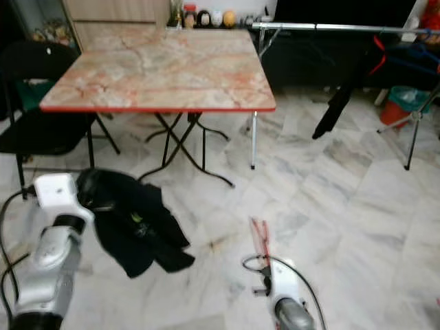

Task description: Hang hanger

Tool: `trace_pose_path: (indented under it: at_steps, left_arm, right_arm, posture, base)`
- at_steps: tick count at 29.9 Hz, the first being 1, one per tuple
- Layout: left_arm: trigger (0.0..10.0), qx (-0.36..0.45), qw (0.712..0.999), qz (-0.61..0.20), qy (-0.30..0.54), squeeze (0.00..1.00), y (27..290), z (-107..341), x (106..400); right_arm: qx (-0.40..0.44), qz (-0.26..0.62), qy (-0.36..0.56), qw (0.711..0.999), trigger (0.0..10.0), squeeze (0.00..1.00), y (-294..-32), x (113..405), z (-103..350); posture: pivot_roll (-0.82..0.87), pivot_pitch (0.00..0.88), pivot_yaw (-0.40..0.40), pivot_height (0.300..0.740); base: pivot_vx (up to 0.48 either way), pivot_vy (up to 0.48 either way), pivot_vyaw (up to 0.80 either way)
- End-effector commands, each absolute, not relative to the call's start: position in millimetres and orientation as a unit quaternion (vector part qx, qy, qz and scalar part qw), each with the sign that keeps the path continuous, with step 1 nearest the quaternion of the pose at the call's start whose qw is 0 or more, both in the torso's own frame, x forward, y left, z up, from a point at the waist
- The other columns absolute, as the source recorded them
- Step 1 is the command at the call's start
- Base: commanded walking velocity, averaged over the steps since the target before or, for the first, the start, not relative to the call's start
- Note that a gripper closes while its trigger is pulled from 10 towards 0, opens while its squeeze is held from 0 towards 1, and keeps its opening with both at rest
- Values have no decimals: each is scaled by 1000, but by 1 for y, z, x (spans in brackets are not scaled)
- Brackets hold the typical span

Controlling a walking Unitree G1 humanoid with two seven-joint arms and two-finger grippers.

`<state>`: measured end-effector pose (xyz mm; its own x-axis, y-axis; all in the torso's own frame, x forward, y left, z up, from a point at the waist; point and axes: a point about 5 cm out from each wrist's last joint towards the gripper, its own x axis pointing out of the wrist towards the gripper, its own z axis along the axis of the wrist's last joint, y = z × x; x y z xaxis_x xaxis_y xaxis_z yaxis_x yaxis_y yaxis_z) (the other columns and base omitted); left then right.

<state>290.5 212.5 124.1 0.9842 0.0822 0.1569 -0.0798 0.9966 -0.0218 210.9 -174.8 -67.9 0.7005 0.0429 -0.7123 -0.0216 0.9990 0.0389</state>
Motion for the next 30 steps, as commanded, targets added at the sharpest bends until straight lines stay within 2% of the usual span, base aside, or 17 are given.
trace_pose_path:
  at_steps: [1,17,22,26,30]
  left_arm:
    - [10000,-9,995,30,-98,0,205,132,293]
    - [10000,-7,994,39,-107,0,210,135,294]
    - [10000,-6,994,34,-105,0,208,133,294]
    - [10000,-7,994,34,-104,0,207,133,293]
    - [10000,-6,994,36,-101,0,208,130,291]
  right_arm:
    - [8,-3,396,918,10000,0,-190,204,-70]
    - [9,-6,412,911,10000,0,-190,194,-76]
    - [0,-36,420,907,10000,0,-200,189,-77]
    - [-7,-52,432,900,10000,0,-207,183,-80]
    - [-65,-38,482,873,10000,0,-216,164,-88]
  posture:
    - [43,8,-23,740]
    - [40,0,-23,740]
    - [36,0,-24,740]
    - [34,0,-28,740]
    - [30,0,-28,740]
  base:
    - [311,0,0]
    - [323,0,0]
    - [332,0,0]
    - [334,0,0]
    - [336,0,0]
